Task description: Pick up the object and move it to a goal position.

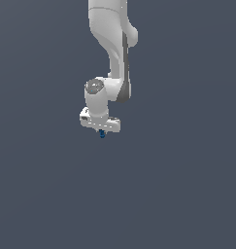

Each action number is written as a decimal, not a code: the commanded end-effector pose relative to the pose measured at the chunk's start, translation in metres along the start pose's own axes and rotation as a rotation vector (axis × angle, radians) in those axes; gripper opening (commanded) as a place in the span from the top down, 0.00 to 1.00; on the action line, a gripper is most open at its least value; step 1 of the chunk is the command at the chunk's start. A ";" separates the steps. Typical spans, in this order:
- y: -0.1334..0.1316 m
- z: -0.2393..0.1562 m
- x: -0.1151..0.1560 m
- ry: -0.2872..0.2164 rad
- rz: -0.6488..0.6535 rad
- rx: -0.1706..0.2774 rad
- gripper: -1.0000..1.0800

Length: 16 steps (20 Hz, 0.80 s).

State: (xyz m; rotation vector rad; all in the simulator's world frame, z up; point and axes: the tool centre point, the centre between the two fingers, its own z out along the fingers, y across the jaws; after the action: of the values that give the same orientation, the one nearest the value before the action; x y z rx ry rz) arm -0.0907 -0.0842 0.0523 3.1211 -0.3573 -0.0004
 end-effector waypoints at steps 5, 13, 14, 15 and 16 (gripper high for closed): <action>-0.013 -0.027 -0.009 0.001 0.000 0.000 1.00; -0.042 -0.086 -0.029 0.001 0.000 0.000 1.00; -0.046 -0.095 -0.032 0.001 0.000 -0.001 1.00; -0.050 -0.105 -0.035 0.001 0.000 -0.001 1.00; -0.055 -0.114 -0.038 0.001 0.000 -0.002 1.00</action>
State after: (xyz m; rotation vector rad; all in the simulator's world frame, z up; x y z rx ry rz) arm -0.1119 -0.0298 0.1521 3.1204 -0.3569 0.0002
